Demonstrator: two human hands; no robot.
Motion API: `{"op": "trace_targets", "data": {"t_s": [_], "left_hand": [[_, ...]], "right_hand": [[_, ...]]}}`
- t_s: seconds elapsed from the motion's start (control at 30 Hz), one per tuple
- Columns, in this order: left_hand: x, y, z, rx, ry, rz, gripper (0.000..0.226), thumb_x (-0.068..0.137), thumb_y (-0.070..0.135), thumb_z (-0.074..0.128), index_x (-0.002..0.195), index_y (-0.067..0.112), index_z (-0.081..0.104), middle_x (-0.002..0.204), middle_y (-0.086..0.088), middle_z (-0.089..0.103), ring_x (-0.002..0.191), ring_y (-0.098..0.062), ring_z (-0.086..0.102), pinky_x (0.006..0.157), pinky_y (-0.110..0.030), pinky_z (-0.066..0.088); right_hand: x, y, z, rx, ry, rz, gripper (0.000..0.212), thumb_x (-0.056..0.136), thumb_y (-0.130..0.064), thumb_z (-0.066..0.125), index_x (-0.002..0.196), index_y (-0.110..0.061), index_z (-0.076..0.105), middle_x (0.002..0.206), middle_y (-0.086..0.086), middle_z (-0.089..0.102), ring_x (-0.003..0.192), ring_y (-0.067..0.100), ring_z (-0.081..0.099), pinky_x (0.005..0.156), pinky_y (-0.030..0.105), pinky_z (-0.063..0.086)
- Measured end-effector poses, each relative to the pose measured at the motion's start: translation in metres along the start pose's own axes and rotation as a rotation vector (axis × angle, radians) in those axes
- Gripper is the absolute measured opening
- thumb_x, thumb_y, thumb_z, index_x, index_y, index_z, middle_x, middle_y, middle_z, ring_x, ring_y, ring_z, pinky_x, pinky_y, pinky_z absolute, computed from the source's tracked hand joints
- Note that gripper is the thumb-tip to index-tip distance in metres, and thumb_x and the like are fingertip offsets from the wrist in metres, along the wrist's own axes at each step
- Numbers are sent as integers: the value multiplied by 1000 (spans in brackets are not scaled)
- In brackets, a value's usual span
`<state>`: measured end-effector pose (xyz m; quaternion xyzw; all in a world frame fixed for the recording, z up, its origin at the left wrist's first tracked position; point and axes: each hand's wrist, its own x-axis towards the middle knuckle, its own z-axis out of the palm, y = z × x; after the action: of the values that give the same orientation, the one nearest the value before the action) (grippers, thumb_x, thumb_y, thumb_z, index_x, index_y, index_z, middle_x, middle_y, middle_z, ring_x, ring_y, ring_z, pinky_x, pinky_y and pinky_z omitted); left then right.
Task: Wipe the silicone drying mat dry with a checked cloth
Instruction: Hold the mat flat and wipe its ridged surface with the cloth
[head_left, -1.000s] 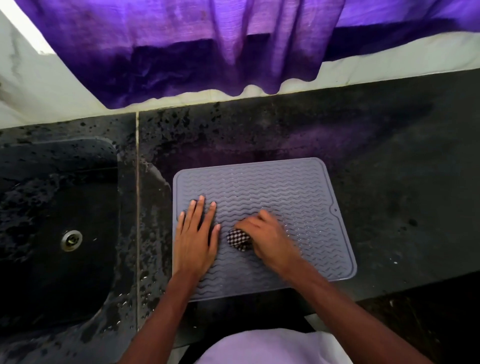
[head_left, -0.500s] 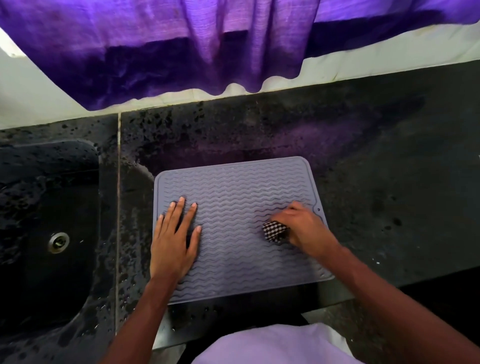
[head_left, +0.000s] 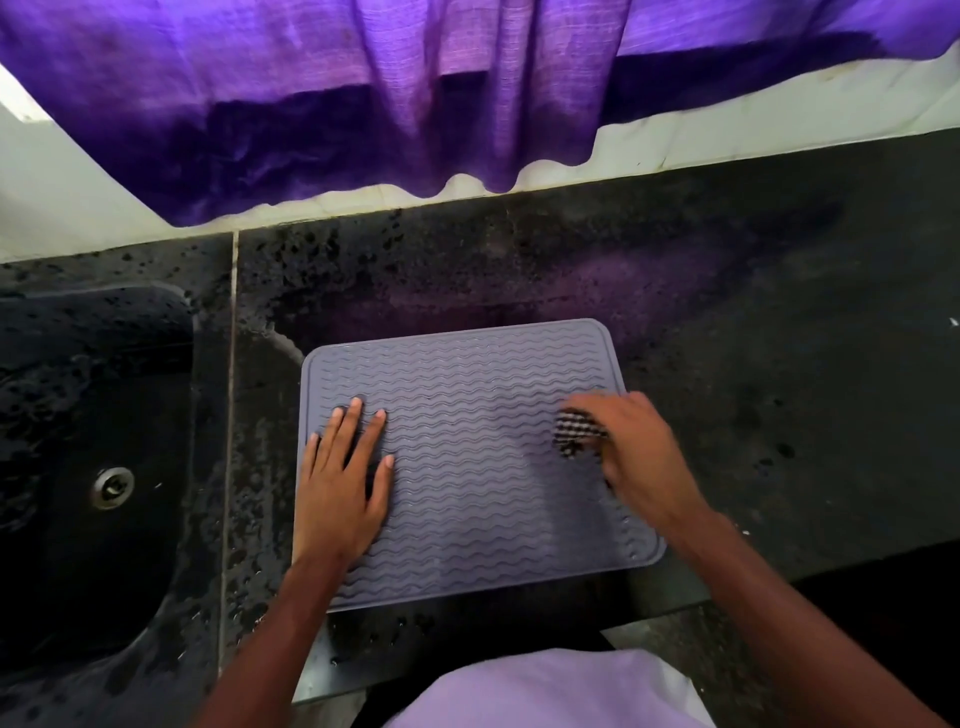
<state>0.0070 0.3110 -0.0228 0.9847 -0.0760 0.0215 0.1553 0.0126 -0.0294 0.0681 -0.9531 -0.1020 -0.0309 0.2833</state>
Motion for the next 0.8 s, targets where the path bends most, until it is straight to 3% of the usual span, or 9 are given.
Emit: {"op": "trace_targets", "data": {"t_s": [0.07, 0.17, 0.27, 0.4, 0.53, 0.8], "left_hand": [[0, -1, -1, -10, 0, -1, 58, 105, 45, 32, 159, 23, 34, 169, 0, 21, 157, -19, 15, 125, -50, 20], [1, -1, -2, -20, 1, 7, 59, 104, 46, 33, 159, 23, 35, 169, 1, 22, 157, -19, 16, 125, -51, 21], [1, -1, -3, -27, 5, 11, 58, 104, 45, 34, 158, 23, 36, 169, 0, 24, 157, -20, 18, 124, -51, 22], [1, -3, -3, -31, 0, 11, 59, 104, 46, 34, 158, 23, 37, 169, 1, 23, 157, -19, 17, 124, -52, 23], [1, -3, -2, -28, 0, 10, 59, 104, 46, 34, 158, 22, 37, 169, 0, 24, 157, -20, 18, 124, -53, 24], [0, 3, -2, 19, 5, -7, 59, 104, 45, 31, 158, 21, 36, 169, -2, 23, 157, -21, 18, 125, -50, 20]], "right_hand": [[10, -30, 25, -3, -12, -83, 47, 76, -7, 53, 119, -23, 65, 109, -3, 68, 96, 20, 56, 79, 34, 48], [17, -60, 61, -37, -91, -180, 51, 69, -5, 66, 117, -22, 65, 108, 0, 66, 98, 23, 55, 77, 36, 47], [15, -54, 73, -109, -167, -180, 55, 64, -7, 80, 114, -23, 64, 107, -2, 65, 100, 24, 55, 77, 40, 48], [11, -25, 56, -181, -199, -155, 64, 54, -6, 85, 113, -24, 66, 105, -4, 66, 98, 24, 57, 75, 39, 48], [3, 12, 31, -245, -228, -79, 72, 49, -5, 85, 115, -25, 64, 108, -6, 65, 99, 25, 55, 74, 41, 51], [-15, 71, -26, -409, -112, 248, 51, 63, 3, 68, 108, -21, 67, 97, 3, 69, 87, 33, 54, 64, 43, 53]]}}
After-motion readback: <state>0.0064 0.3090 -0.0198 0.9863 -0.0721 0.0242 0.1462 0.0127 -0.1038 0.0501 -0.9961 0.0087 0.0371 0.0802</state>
